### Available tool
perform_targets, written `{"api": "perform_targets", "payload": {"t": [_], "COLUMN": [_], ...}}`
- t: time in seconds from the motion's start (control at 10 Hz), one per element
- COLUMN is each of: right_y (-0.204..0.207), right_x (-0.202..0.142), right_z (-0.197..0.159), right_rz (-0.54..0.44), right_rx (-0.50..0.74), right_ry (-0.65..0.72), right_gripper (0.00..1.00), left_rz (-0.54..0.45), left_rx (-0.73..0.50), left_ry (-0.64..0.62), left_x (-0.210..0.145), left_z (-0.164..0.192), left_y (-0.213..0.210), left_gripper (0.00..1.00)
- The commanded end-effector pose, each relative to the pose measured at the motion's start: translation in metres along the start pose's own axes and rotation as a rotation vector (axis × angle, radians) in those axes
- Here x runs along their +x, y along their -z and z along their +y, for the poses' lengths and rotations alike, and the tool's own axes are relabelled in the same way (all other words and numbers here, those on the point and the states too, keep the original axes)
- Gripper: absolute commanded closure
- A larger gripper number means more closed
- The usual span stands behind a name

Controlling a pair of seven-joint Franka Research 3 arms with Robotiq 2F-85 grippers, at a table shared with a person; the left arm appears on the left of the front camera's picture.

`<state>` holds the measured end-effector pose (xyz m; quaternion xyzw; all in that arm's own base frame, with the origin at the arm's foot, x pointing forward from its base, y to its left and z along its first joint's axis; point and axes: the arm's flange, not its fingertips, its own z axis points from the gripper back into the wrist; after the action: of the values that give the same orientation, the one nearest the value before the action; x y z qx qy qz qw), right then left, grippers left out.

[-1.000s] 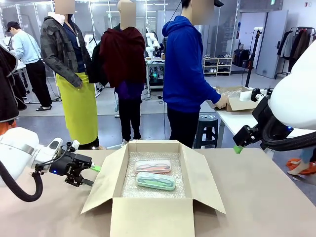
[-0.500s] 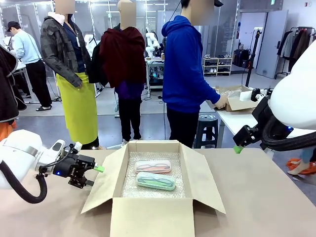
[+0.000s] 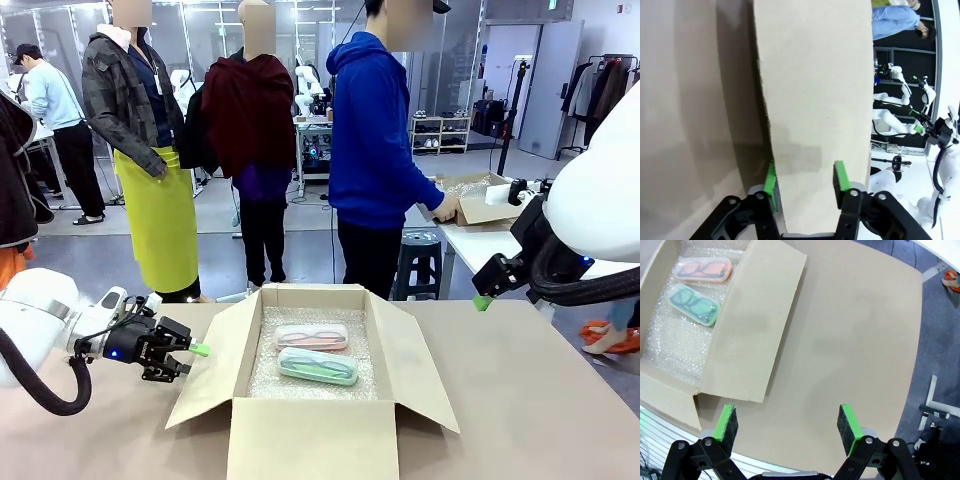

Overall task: Pack the glasses set securely to prepare it for shipping.
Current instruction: Position the Package Box on the left side of the table.

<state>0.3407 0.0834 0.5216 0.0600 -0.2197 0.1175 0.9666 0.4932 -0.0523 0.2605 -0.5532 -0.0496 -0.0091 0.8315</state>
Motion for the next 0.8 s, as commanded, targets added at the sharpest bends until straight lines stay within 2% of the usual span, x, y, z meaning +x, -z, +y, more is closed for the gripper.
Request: {"api": "perform_targets", "payload": {"t": [0.0, 0.1, 0.2, 0.7], "right_y": [-0.001, -0.001, -0.001, -0.001], "right_x": [0.0, 0.0, 0.0, 0.0], "right_z": [0.001, 0.001, 0.001, 0.001], "right_rz": [-0.006, -0.006, -0.006, -0.006], "right_rx": [-0.003, -0.003, -0.003, -0.003], "right_ry": [0.003, 0.003, 0.003, 0.003], "right_gripper": [0.0, 0.0, 0.0, 0.0], "left_rz": [-0.023, -0.026, -0.032, -0.005], "left_rx": [-0.075, -0.105, -0.129, -0.164], "left_ry": [0.002, 0.007, 0.01, 0.001], "left_x": [0.006, 0.007, 0.009, 0.011], "left_z": [-0.005, -0.009, -0.011, -0.011], "left_y": [-0.011, -0.016, -0.02, -0.022], "left_gripper": [1.0, 0.96, 1.0, 1.0]}}
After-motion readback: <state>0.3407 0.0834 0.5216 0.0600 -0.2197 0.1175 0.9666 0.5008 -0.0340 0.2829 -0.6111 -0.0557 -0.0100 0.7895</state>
